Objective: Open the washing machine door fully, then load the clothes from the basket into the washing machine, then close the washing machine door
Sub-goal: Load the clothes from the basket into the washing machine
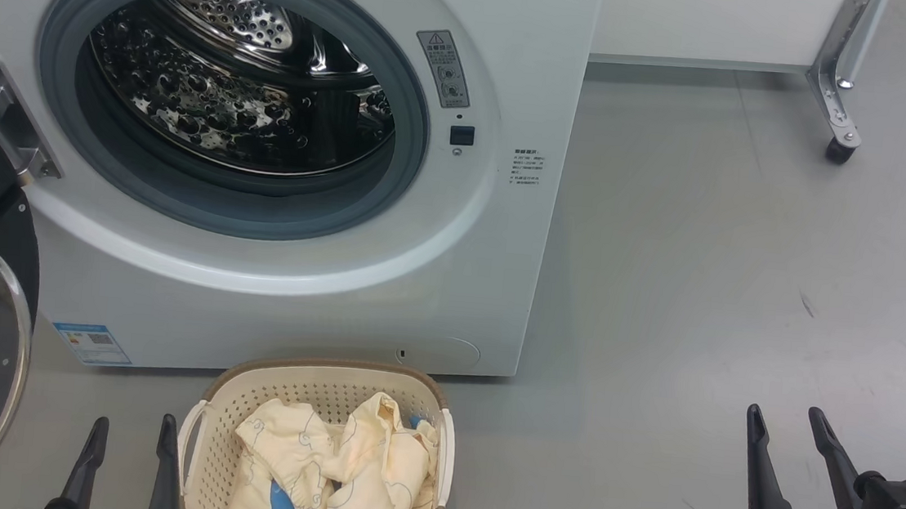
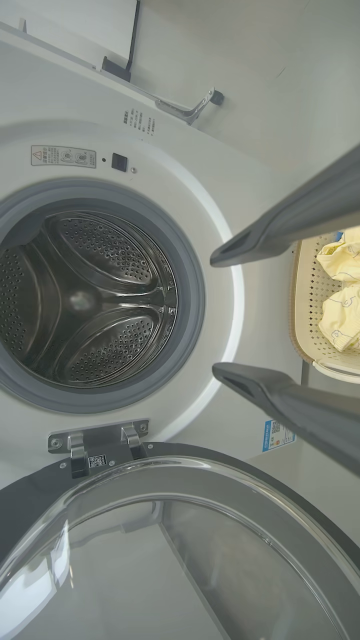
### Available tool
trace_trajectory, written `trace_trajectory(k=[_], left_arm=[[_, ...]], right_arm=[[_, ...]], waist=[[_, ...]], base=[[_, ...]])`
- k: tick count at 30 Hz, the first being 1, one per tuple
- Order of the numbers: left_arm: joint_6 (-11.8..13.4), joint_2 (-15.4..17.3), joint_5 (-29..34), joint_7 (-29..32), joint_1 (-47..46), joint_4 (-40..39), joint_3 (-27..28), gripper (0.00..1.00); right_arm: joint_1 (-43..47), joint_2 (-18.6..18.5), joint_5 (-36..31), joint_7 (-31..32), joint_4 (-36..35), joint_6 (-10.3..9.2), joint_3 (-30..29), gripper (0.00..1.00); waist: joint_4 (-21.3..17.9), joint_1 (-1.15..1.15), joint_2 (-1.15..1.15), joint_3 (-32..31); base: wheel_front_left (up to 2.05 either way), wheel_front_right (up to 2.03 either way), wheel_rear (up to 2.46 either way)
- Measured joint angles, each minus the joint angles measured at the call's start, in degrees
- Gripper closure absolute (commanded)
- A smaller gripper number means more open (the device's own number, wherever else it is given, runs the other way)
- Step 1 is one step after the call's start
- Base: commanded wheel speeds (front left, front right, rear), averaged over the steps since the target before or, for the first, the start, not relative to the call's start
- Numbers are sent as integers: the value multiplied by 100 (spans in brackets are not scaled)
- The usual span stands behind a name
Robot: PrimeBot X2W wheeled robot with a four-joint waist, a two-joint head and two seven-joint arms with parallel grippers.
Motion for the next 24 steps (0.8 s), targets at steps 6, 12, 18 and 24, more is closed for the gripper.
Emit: trace_trajectory(k=[6, 12, 18, 24], left_arm=[[-1, 0, -27, 0, 1, 10, -55, 0], [-2, 0, -58, 0, 2, 14, -71, 0], [-53, 1, -85, 0, 18, -46, -147, 0], [-55, 2, -104, 0, 30, -88, -283, 0]], right_arm=[[-3, 30, 10, 0, -4, 48, -5, 0], [-6, 26, 10, 0, -2, 52, 0, 0], [-21, 21, 7, -1, -102, 53, 3, 0], [-21, -40, -9, 0, -112, 101, 31, 0]], waist=[[-6, 0, 0, -5], [-6, 0, 0, -9], [-13, 0, 0, 114], [-40, 0, 0, 381]], base=[[0, 0, 0], [0, 0, 0], [0, 0, 0], [0, 0, 0]])
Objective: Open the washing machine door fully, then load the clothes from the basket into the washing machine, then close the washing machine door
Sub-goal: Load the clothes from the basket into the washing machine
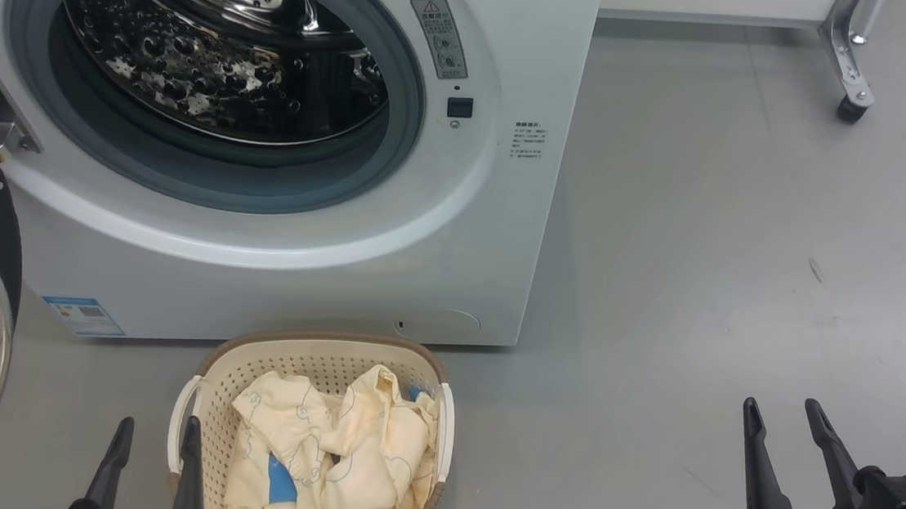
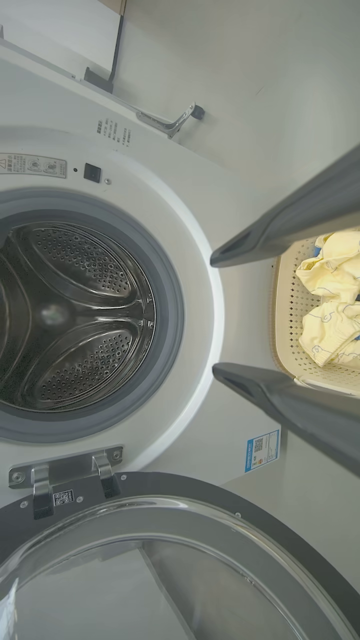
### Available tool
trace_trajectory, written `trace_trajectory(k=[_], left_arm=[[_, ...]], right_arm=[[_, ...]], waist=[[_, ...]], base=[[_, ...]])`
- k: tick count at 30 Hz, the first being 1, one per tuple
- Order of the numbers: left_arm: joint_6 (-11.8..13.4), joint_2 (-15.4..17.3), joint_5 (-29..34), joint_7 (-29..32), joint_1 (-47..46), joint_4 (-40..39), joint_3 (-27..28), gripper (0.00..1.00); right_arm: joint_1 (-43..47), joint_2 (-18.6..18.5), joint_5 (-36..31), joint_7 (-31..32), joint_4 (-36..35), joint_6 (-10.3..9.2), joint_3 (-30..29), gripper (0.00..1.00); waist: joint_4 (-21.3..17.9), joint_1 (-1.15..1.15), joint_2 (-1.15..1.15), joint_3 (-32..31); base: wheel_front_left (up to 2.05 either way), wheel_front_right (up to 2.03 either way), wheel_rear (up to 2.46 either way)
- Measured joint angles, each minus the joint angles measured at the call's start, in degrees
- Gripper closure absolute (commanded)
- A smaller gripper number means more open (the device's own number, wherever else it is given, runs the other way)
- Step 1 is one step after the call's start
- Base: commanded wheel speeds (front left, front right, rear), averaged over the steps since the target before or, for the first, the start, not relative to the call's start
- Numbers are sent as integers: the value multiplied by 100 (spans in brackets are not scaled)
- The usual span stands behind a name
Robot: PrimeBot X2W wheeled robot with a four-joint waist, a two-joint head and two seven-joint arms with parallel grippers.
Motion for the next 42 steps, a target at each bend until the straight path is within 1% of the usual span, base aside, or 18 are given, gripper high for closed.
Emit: trace_trajectory(k=[5, 8, 15, 22, 24, 27, 32, 33, 35, 36, 42], left_arm=[[-3, 0, -31, 0, -2, -29, -176, 0], [-3, 0, -46, 0, -11, -29, -291, 0], [53, 2, -94, 0, -63, -71, -483, 0], [113, 3, -96, 0, -466, -109, -602, 0], [132, 3, -96, -1, -572, -100, -628, 0], [135, 3, -94, 0, -745, -14, -691, 0], [141, 2, -101, 0, -1071, 276, -836, 0], [138, 1, -113, 0, -1409, 520, -953, 0], [98, 0, -237, 4, -1703, 748, -979, 0], [97, 0, -366, 158, -2007, 993, -985, 0], [96, -2, -475, 406, -2575, 1484, -981, 0]], right_arm=[[-10, -1, 9, 2, -9, 9, 0, 0], [-54, 4, 60, 29, -36, 68, 2, 0], [-196, -34, 90, 43, -104, 125, -30, 0], [-391, -115, 125, 86, -147, 153, -112, 0], [-470, -127, 132, 85, -155, 199, -118, 0], [-605, -127, 149, 85, -183, 212, -118, 0], [-750, -131, 182, 85, -182, 287, -114, 0], [-881, -132, 223, 85, -183, 354, -90, 0], [-1004, -134, 224, 85, -183, 403, -71, 0], [-1145, -130, 224, 85, -185, 453, -18, 0], [-1309, -49, 243, 83, -130, 505, 27, 0]], waist=[[-17, 0, 0, 220], [-31, 0, 0, 404], [-70, 0, 0, 886], [-121, 1, 0, 1428], [-138, 0, 0, 1583], [-166, 1, 0, 1815], [-228, 1, 0, 2192], [-294, 1, 0, 2488], [-355, 1, 0, 2709], [-429, 1, 0, 2923], [-619, 1, 0, 3309]], base=[[0, 0, 0], [0, 0, 0], [0, 0, 0], [0, 0, 0], [0, 0, 0], [0, 0, 0], [0, 0, 0], [0, 0, 0], [0, 0, 0], [0, 0, 0], [0, 0, 0]])
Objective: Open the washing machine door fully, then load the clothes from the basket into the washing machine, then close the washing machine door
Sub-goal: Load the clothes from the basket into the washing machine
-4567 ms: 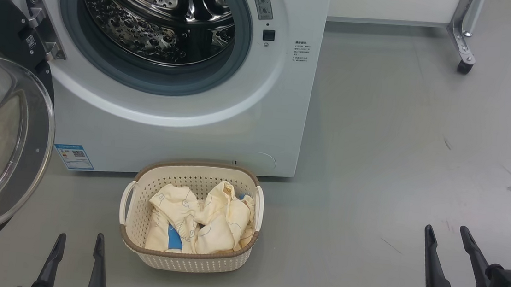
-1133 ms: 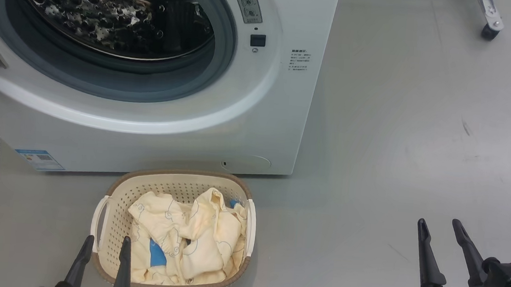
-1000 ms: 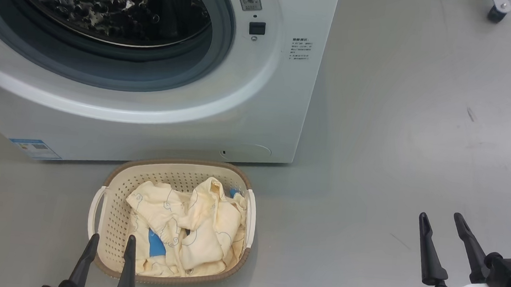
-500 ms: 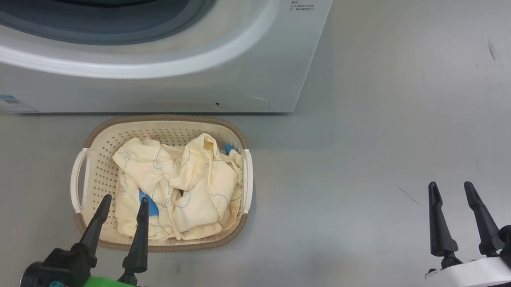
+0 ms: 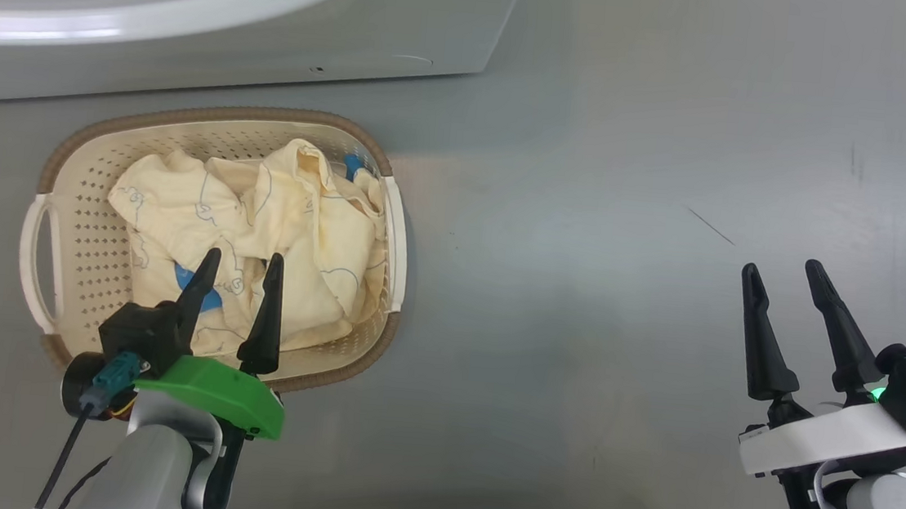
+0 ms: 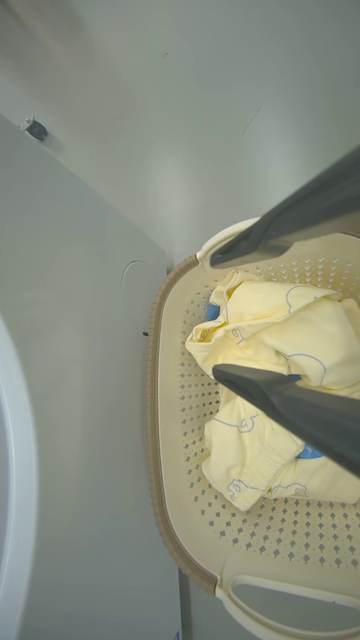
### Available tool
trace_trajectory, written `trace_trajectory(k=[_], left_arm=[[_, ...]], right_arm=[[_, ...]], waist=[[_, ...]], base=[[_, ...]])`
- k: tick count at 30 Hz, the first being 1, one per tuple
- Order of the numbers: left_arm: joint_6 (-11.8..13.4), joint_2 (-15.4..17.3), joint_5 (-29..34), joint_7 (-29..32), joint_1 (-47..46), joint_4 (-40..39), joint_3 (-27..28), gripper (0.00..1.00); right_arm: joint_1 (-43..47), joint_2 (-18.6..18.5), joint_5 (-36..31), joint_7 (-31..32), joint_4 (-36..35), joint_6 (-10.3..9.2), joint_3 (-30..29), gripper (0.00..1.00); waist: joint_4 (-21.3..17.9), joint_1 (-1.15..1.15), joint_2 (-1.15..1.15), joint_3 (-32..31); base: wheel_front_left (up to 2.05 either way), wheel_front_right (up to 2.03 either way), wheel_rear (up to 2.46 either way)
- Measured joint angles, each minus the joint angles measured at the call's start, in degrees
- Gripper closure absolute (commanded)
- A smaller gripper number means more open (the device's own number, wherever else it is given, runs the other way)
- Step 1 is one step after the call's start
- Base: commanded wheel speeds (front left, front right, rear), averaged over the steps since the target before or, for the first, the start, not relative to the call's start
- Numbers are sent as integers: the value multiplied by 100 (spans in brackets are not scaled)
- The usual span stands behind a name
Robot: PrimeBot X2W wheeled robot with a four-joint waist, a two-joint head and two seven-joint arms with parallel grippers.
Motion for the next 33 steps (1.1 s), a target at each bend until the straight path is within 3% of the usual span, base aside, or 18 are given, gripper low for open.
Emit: trace_trajectory(k=[22, 33], left_arm=[[-36, -4, -261, 862, -1588, 1344, -15, 0], [372, 221, -102, 1452, -2112, 2178, 147, 0]], right_arm=[[-458, 185, 77, -56, 241, 146, -10, 0], [-697, 310, 102, -87, 425, 221, 42, 0]], waist=[[-602, 0, 0, 1360], [-837, 0, 0, 1840]], base=[[0, 0, 0], [0, 0, 0]])
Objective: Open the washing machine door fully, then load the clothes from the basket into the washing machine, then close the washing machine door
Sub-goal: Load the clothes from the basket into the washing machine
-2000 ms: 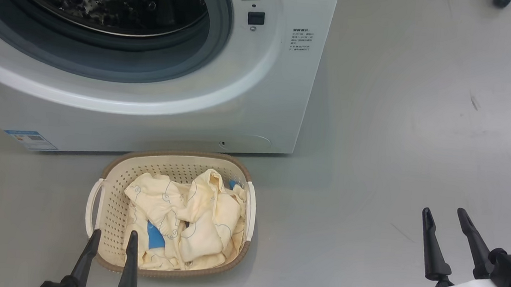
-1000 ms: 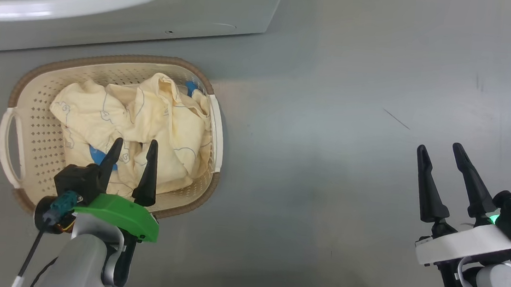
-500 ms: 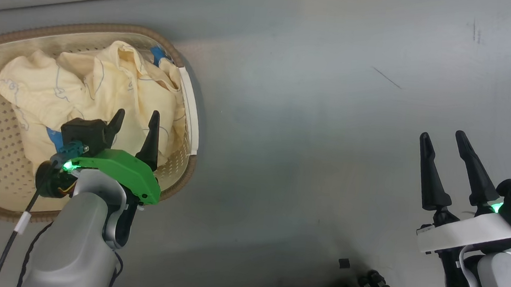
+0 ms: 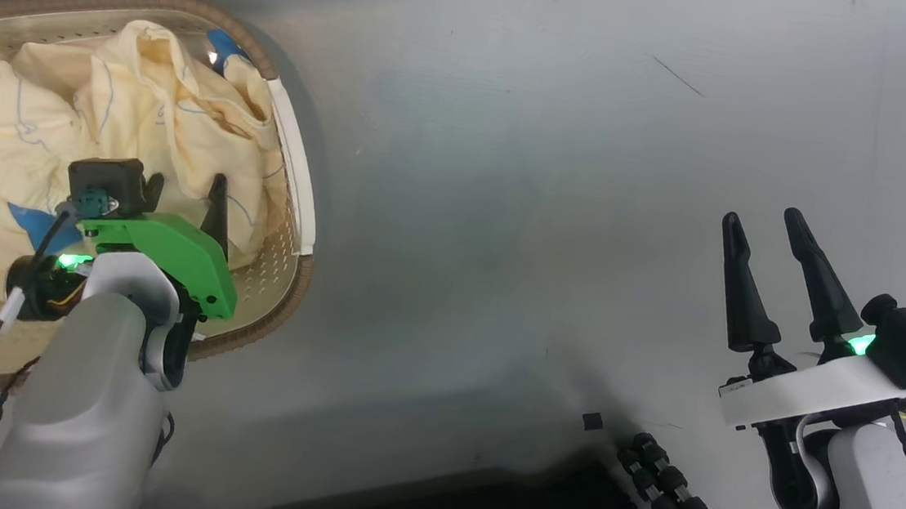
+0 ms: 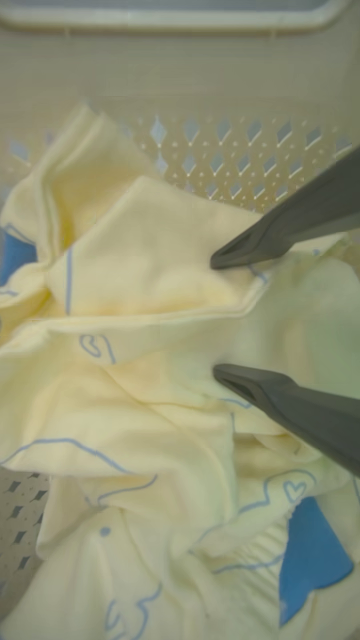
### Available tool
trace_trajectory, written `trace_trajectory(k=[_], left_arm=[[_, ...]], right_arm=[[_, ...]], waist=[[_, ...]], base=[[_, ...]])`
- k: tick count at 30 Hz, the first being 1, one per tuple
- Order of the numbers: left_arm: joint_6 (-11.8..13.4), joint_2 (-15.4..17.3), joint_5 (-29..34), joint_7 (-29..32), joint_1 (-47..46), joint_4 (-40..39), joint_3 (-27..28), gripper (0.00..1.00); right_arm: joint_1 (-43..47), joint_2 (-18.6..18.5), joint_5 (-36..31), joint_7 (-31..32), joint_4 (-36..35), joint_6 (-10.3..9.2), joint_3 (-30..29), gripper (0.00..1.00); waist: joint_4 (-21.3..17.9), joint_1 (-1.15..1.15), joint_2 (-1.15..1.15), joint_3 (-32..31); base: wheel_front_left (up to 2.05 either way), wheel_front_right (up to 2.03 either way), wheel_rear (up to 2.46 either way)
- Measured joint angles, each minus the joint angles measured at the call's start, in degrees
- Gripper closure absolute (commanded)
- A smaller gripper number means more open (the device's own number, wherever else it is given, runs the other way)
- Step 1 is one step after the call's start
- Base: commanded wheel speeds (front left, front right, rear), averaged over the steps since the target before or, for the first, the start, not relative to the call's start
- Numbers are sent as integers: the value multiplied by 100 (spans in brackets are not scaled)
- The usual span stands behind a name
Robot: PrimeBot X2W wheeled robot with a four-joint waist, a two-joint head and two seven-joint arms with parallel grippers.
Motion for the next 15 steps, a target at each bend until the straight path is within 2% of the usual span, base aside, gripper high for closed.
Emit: trace_trajectory(k=[7, 15], left_arm=[[188, 81, 169, 281, -438, 334, 104, 0], [253, 167, 255, 369, -730, 648, 320, 0]], right_arm=[[-1, 53, 29, -14, 96, 46, -9, 0], [-18, 99, 69, -15, 213, 91, -19, 0]], waist=[[-89, 0, 0, 173], [-120, 0, 0, 283]], base=[[0, 0, 0], [0, 0, 0]])
